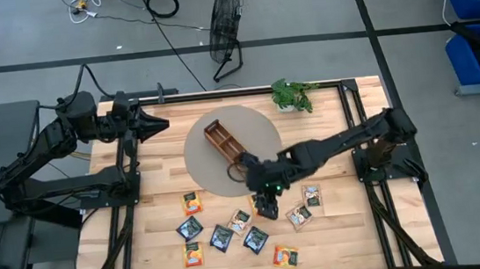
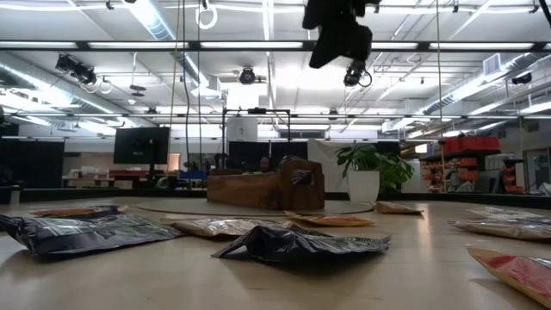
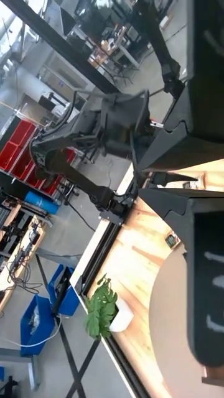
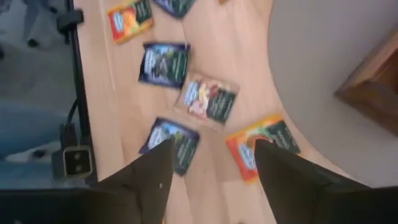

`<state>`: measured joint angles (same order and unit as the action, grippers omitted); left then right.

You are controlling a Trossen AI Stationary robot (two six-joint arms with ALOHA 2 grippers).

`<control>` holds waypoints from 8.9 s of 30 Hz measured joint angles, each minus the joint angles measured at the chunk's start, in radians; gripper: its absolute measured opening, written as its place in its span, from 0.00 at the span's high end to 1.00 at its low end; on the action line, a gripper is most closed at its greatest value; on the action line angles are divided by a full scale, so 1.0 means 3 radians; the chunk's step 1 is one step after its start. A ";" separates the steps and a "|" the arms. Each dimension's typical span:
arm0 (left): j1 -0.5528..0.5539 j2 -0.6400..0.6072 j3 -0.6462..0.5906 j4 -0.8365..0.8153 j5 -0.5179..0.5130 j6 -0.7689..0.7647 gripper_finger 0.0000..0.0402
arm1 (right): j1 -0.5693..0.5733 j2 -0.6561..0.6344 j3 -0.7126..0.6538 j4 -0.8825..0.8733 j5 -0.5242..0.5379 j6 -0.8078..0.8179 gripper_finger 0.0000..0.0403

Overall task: Pick & Place Tea
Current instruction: Put the purple tea bag into the right section of the wooden organizer

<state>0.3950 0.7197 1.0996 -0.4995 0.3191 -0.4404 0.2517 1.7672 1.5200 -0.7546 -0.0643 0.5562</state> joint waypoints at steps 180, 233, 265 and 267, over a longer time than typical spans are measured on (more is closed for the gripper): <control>-0.0529 0.0502 0.0000 -0.0617 0.0343 0.0288 0.86 | 0.1098 0.1222 -0.0001 0.0877 0.1102 0.1707 0.51; -0.0670 0.0738 -0.0153 -0.0607 0.0491 0.0023 0.82 | 0.0916 0.1335 0.0012 0.0545 0.1140 0.1414 1.00; -0.1780 0.2706 -0.0310 0.0621 0.1048 0.0193 0.51 | 0.0886 0.1321 0.0521 0.0173 0.1708 0.1134 1.00; -0.1808 0.2790 -0.0310 0.0718 0.1041 0.0178 0.51 | 0.0886 0.1321 0.0521 0.0193 0.1736 0.1114 1.00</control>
<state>-0.1473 1.5566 1.0067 -0.2841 0.6314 -0.3869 0.5175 2.1635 1.6764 -0.6966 0.4564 0.8904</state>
